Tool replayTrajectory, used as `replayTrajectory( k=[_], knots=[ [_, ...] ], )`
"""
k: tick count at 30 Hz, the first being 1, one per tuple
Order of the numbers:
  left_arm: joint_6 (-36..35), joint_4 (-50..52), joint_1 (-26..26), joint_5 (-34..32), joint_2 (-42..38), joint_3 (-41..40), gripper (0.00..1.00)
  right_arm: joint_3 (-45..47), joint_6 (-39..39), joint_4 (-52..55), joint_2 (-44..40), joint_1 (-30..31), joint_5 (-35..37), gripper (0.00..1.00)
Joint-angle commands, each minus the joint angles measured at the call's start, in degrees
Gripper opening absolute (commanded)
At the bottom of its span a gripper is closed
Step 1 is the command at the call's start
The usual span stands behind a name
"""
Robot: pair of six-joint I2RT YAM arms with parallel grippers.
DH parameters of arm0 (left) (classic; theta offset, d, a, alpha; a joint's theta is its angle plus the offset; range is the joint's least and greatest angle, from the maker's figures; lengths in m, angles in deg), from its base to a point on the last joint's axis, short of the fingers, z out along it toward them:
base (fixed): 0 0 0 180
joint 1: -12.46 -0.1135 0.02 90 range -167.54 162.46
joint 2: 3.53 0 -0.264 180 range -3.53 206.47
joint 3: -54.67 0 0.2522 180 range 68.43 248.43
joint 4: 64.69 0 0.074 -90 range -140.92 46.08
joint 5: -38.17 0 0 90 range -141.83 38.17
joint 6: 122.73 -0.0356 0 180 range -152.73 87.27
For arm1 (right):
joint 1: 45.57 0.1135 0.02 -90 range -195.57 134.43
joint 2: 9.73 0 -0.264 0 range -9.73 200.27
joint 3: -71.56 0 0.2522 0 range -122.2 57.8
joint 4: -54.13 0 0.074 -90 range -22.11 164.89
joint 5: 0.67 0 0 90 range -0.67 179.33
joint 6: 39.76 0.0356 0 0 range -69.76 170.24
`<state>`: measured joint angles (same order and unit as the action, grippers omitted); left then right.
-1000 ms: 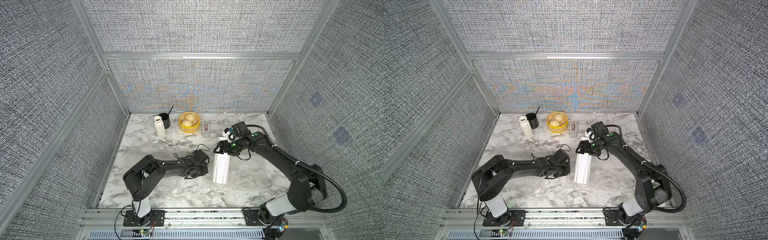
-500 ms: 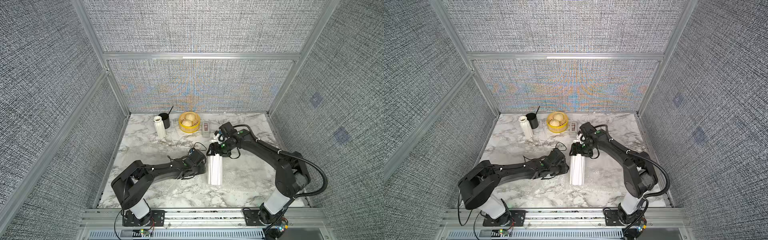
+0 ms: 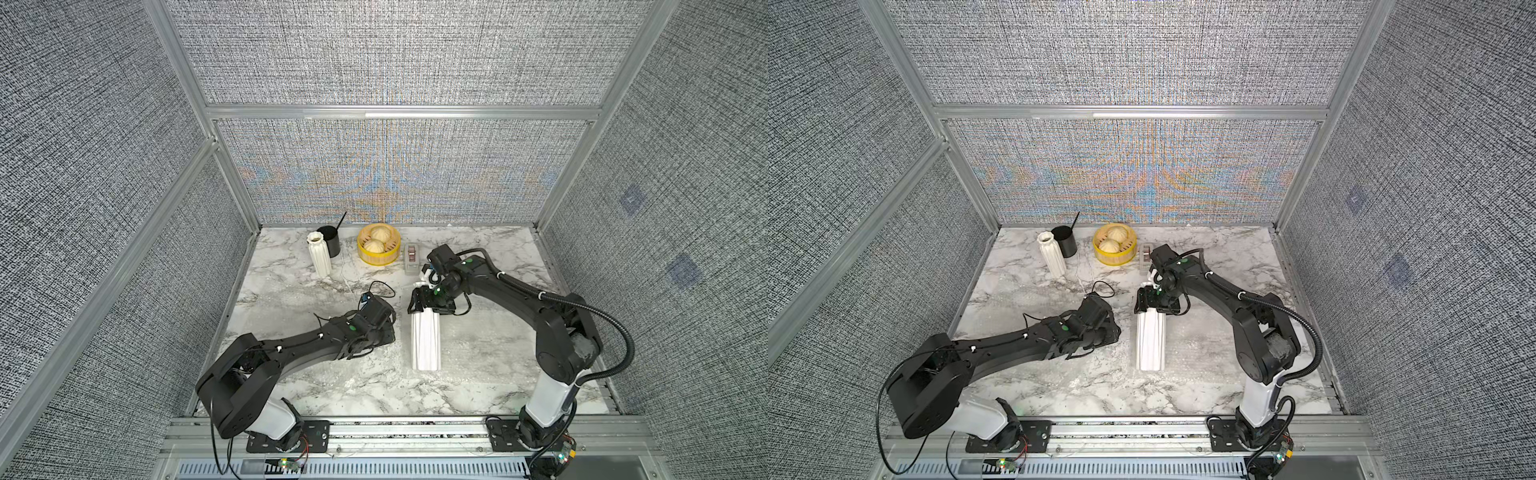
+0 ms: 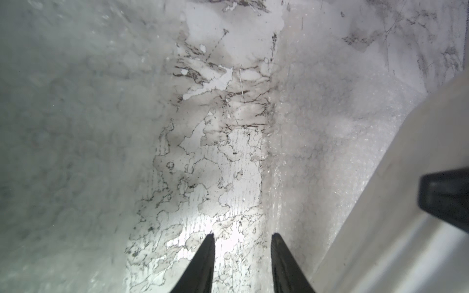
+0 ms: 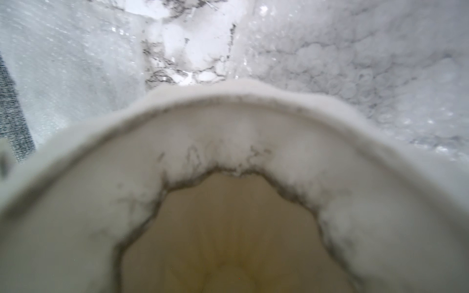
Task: Wrap vases in bubble wrap
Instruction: Place the vase in bubble wrap.
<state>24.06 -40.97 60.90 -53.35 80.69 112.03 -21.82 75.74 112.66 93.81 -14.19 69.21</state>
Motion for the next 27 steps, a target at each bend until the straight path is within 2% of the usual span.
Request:
replayTrajectory(
  k=[1, 5, 7, 10, 15, 21, 27],
  knots=[
    [-0.66, 0.53, -0.46, -0.56, -0.29, -0.43, 0.39, 0.26, 0.37, 1.01, 0.81, -0.25, -0.38, 0.13],
    [-0.62, 0.61, -0.76, -0.44, -0.15, -0.32, 0.39, -1.77, -0.08, 0.76, 5.32, -0.71, -0.87, 0.15],
    [-0.99, 1.09, -0.82, -0.42, 0.01, -0.02, 0.39, -2.14, 0.42, -0.77, 6.94, -0.77, -0.47, 0.26],
    [-0.81, 0.81, -1.03, -0.41, 0.20, -0.07, 0.39, -3.58, 0.81, -1.87, 9.62, -0.87, 1.19, 0.30],
    [-1.25, 1.33, -1.16, -0.33, 0.33, 0.57, 0.39, -2.92, 2.65, -5.62, 11.28, -0.88, 2.35, 0.47],
    [-1.51, 1.62, -1.59, -0.15, 0.94, 1.13, 0.39, -0.94, 4.28, -8.34, 11.24, -0.92, 4.27, 0.70],
    [-2.01, 2.26, -1.95, 0.02, 1.20, 2.04, 0.39, 0.42, 5.18, -9.42, 10.46, -1.06, 5.30, 0.99]
  ],
)
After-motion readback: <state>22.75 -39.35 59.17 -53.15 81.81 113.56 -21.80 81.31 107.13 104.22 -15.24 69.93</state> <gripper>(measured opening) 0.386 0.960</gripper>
